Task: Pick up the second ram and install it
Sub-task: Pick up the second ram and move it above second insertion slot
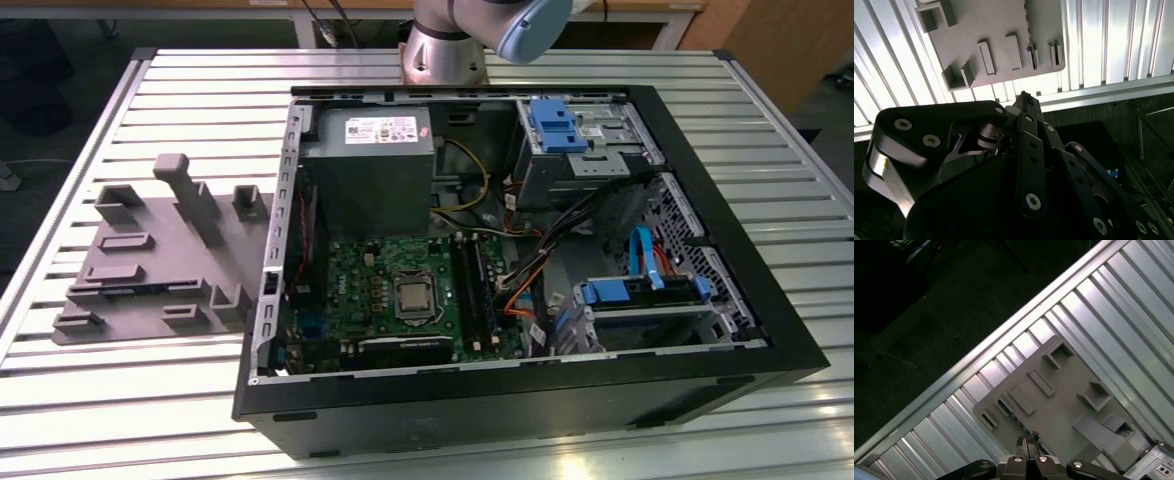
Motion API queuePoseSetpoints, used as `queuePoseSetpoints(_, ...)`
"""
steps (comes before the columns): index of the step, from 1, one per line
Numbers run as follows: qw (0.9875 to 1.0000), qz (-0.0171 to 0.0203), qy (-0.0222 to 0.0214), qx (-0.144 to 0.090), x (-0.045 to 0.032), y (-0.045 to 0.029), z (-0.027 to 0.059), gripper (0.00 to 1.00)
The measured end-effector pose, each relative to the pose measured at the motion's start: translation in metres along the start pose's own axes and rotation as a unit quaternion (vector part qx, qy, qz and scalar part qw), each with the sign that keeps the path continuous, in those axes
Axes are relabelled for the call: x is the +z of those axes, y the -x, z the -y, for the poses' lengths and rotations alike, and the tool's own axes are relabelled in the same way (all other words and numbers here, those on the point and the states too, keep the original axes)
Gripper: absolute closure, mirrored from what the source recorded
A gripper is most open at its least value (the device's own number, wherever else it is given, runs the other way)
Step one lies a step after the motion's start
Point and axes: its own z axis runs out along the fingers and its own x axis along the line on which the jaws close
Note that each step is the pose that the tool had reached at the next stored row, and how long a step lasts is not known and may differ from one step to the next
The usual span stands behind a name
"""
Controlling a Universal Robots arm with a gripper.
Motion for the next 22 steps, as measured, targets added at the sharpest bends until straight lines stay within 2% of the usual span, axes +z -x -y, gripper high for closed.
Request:
queuePoseSetpoints(4, 1.0, -0.0001, 0.0001, -0.003, 0.0001, 0.0, 0.0, 0.89)
queuePoseSetpoints(8, 0.9997, -0.0005, 0.0006, -0.025, 0.0006, 0.0, 0.0, 0.89)
queuePoseSetpoints(13, 0.9987, -0.0011, 0.0013, -0.051, 0.001, 0.0, 0.0, 0.89)
queuePoseSetpoints(22, 0.9965, -0.0018, 0.0021, -0.084, 0.0013, 0.0, 0.0, 0.89)
